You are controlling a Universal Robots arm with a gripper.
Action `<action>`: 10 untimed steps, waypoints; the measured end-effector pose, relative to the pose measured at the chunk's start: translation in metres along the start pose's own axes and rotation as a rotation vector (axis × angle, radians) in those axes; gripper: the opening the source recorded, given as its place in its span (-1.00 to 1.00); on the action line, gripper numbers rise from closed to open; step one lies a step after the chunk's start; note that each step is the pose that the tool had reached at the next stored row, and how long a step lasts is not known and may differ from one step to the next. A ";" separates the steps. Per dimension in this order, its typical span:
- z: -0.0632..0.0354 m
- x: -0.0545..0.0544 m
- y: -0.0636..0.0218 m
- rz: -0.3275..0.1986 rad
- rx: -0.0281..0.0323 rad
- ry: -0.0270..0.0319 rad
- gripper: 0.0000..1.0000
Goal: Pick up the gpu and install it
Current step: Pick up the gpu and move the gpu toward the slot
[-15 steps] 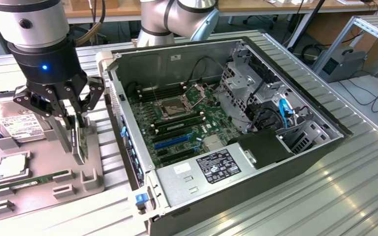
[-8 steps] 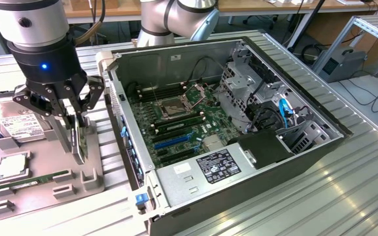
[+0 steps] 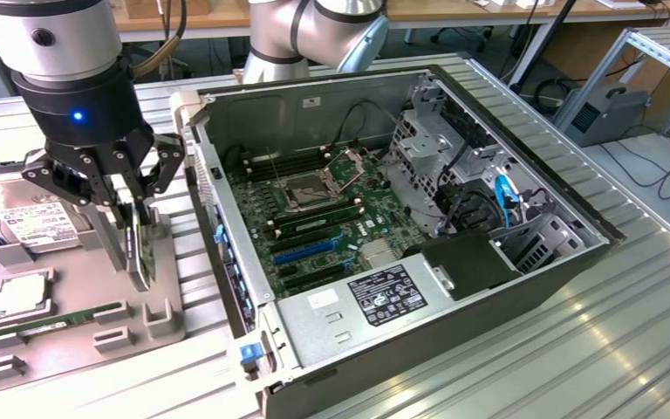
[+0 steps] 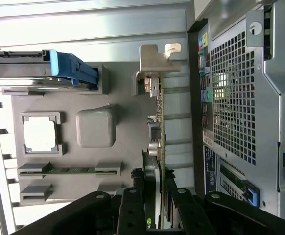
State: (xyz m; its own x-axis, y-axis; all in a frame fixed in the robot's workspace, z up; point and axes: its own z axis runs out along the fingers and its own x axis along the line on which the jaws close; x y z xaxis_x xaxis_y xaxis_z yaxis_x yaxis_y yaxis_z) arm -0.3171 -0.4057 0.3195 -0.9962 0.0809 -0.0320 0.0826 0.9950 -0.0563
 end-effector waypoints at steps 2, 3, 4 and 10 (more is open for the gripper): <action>-0.0004 0.000 0.0000 0.000 0.0000 0.0000 -0.47; -0.0006 0.000 0.0000 0.000 0.0000 0.0000 -0.47; -0.0009 0.000 -0.0001 0.000 0.0000 0.0000 -0.47; -0.0021 0.000 -0.0001 0.000 0.0000 0.0000 -0.47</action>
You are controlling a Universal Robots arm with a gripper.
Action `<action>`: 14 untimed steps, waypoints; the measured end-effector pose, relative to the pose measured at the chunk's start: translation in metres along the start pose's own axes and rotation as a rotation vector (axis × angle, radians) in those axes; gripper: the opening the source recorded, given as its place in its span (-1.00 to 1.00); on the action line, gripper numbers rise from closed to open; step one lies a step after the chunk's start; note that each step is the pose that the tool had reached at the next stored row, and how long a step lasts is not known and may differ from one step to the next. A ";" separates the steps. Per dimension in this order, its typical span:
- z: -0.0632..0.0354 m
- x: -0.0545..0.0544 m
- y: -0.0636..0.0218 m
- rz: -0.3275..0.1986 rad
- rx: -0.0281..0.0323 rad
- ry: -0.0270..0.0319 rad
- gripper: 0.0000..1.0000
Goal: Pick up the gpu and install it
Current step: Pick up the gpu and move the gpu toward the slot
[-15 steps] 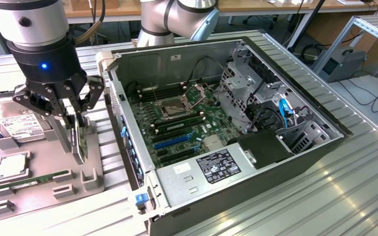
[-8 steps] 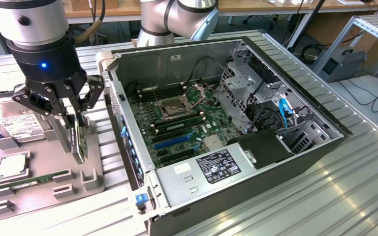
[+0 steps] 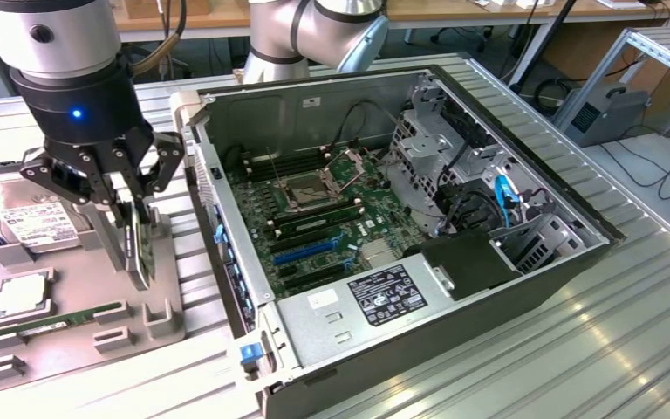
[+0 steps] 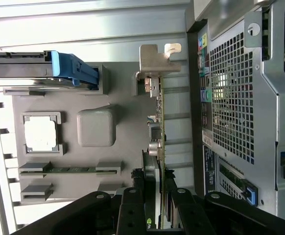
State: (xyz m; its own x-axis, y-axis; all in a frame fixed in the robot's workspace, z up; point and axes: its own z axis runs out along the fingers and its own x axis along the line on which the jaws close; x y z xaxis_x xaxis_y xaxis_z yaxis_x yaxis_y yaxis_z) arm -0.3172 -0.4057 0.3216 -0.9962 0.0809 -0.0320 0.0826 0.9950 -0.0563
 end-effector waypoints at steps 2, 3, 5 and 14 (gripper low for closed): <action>-0.0006 0.000 0.0000 0.000 0.0000 0.0000 -0.47; -0.0007 0.000 0.0000 0.000 0.0000 0.0000 -0.47; -0.0012 0.000 -0.0001 0.000 0.0001 0.0000 -0.47; -0.0033 0.000 -0.0002 0.000 0.0000 0.0000 -0.47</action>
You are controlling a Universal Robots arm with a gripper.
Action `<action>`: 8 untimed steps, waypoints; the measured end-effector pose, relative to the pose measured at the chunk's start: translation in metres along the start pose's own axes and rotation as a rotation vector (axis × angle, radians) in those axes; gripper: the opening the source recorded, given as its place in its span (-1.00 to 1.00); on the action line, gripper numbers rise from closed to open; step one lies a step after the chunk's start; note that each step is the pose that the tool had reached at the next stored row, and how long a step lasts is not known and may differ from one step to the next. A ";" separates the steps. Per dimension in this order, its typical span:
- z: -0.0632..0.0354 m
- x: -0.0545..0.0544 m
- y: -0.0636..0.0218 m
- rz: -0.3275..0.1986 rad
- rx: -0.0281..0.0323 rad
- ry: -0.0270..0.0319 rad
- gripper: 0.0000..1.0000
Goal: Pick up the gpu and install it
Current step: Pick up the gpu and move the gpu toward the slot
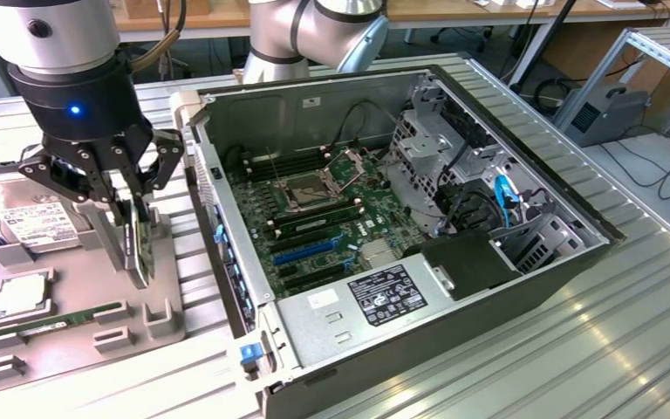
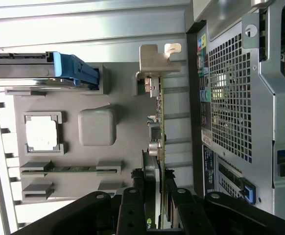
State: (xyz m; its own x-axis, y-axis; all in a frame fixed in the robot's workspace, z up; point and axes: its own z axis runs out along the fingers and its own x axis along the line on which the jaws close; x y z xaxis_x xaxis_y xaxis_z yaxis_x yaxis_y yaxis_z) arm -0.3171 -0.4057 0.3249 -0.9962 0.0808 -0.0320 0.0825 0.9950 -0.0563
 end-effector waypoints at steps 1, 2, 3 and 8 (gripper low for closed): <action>-0.0002 0.000 0.0000 0.000 0.0000 0.0000 -0.47; -0.0004 0.000 0.0000 0.000 0.0000 0.0000 -0.47; -0.0007 0.000 0.0000 0.000 0.0000 -0.0001 -0.47; -0.0043 0.000 -0.0002 0.000 0.0001 0.0001 -0.47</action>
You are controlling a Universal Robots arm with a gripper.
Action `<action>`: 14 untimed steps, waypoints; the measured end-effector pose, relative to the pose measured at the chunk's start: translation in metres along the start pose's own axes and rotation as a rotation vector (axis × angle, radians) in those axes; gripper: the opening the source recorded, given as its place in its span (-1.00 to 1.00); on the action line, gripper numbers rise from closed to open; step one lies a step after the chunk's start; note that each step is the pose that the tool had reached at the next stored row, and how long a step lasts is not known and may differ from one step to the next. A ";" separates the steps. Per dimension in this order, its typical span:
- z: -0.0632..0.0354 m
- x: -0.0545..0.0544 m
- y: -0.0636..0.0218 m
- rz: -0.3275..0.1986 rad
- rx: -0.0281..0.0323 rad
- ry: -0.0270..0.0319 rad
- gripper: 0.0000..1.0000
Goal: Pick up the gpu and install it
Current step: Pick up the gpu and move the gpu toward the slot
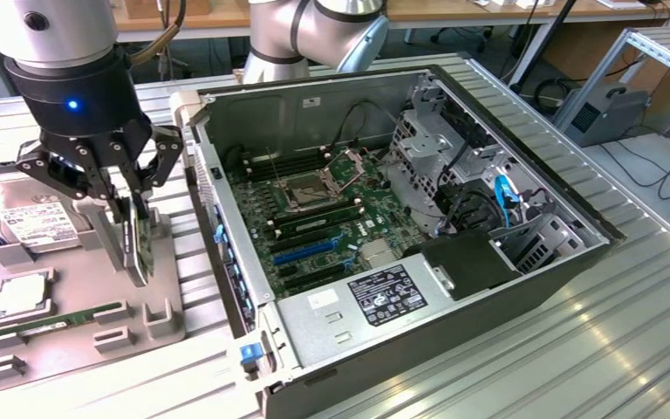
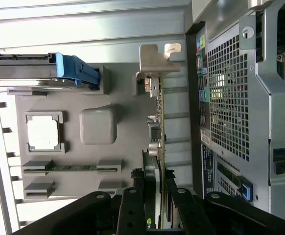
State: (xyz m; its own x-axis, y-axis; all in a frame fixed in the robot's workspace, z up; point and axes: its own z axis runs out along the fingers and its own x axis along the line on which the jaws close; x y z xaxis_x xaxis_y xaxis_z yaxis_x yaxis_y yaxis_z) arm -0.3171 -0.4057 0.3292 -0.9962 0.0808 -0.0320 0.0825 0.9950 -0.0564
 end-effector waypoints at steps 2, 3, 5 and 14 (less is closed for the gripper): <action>-0.0018 0.000 -0.0001 0.000 0.0000 0.0000 -0.47; -0.0031 0.000 -0.0002 0.000 -0.0001 0.0000 -0.47; -0.0073 0.000 -0.0004 0.000 -0.0001 -0.0001 -0.47; -0.0199 -0.001 -0.0004 0.000 -0.0001 -0.0001 -0.47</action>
State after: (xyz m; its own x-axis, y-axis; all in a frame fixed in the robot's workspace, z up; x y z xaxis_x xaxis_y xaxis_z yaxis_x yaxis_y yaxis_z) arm -0.3172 -0.4049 0.3491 -0.9962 0.0808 -0.0321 0.0825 0.9950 -0.0563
